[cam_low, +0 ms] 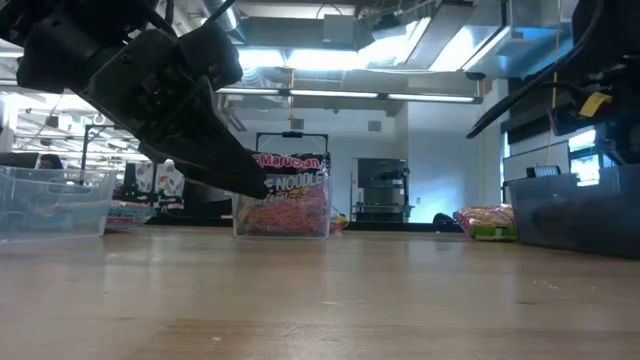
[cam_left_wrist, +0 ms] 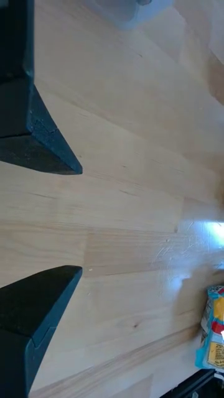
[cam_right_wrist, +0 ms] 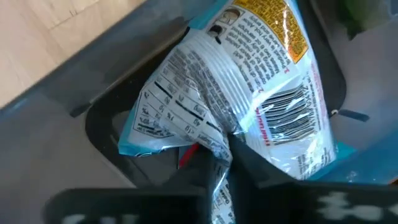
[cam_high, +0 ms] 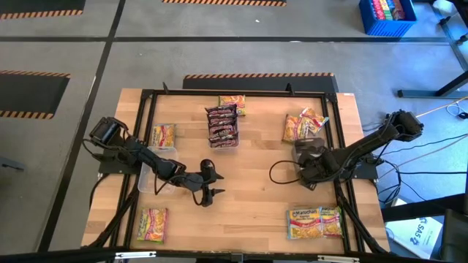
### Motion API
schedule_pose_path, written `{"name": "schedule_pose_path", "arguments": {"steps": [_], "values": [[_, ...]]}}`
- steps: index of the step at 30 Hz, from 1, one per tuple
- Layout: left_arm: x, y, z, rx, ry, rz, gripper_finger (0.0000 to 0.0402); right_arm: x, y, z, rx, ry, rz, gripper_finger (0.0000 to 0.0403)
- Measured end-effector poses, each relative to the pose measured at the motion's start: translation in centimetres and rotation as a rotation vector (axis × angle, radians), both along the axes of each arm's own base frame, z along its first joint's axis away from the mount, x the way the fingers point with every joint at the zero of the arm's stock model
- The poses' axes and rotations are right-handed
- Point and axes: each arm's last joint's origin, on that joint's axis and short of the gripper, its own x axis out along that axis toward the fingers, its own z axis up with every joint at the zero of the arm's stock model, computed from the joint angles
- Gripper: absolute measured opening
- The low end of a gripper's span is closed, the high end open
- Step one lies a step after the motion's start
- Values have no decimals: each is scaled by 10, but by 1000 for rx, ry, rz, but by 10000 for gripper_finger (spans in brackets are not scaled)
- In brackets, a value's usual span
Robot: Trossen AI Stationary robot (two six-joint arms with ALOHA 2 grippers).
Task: Sort Maruchan noodles
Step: Put the blue noodle pack into the black bin
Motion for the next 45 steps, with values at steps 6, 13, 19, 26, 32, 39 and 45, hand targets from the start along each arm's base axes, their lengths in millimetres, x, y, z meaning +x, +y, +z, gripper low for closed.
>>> {"name": "schedule_pose_path", "arguments": {"steps": [6, 13, 19, 26, 32, 39, 45], "values": [[0, 0, 0, 1, 0, 0, 247, 0, 0, 2, -4, 8, 23, 9], [0, 0, 0, 3, 0, -1, 247, 5, 0, 31, -83, 27, 49, 1], [0, 0, 0, 3, 0, -2, 247, 10, 1, 61, -129, 7, 58, 0], [0, 0, 0, 3, 0, -2, 247, 16, 2, 94, -176, -54, 73, 0], [0, 0, 0, 3, 0, -2, 247, 31, 7, 124, -156, -216, 155, 0], [0, 0, 0, 2, 0, -2, 247, 33, 12, 120, -21, -224, 83, 4], [0, 0, 0, 2, 0, -2, 247, 24, 11, 91, 39, -103, -10, 67]]}}
